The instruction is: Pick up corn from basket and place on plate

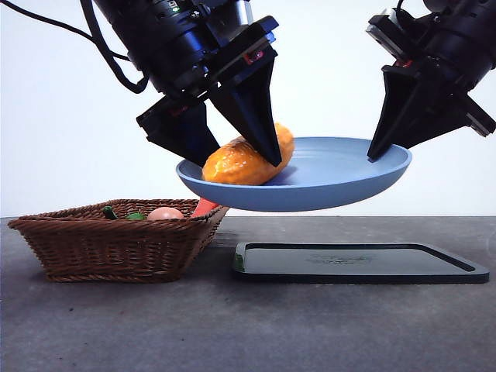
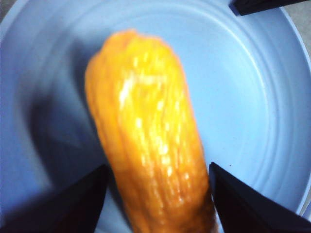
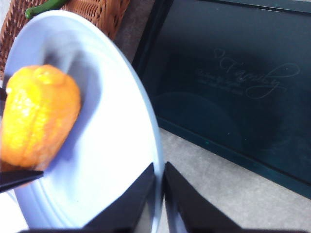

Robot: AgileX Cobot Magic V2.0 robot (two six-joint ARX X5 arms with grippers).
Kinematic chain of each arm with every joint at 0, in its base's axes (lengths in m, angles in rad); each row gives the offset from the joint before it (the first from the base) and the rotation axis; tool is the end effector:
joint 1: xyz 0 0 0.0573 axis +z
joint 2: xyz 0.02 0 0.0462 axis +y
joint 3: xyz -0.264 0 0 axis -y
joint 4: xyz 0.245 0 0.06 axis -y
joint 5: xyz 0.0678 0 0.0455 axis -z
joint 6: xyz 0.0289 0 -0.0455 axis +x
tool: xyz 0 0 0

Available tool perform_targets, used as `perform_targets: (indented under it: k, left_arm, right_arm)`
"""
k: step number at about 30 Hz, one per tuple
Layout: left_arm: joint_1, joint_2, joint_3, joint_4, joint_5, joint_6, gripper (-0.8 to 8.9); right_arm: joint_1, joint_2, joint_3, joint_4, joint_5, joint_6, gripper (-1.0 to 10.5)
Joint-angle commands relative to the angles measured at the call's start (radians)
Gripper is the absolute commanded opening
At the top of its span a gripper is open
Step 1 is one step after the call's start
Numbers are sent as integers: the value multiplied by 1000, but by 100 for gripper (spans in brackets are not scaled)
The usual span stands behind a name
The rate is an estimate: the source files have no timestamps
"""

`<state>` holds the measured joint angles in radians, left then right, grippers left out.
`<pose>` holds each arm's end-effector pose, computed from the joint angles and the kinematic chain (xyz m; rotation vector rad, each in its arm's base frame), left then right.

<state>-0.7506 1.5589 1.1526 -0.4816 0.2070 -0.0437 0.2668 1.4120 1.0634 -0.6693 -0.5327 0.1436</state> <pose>0.2345 -0.2269 0.2512 0.2094 0.9055 -0.8716 0.2640 0.0874 0.2580 0.2622 1.0865 0.6534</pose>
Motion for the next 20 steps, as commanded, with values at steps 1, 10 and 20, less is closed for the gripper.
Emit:
perform_targets:
  k: [1,10,20]
  left_arm:
    - [-10,10,19,-5,-4,9,354]
    - [-10,-37,53,-39,-4,9,354]
    - [-9,-54,183,-163,-4,20,353]
  right_arm:
    - [5,12,19,10,-26,13,2]
    - [5,13,19,10,-26,13,2]
    - [3,13,19,5,-24,14,2]
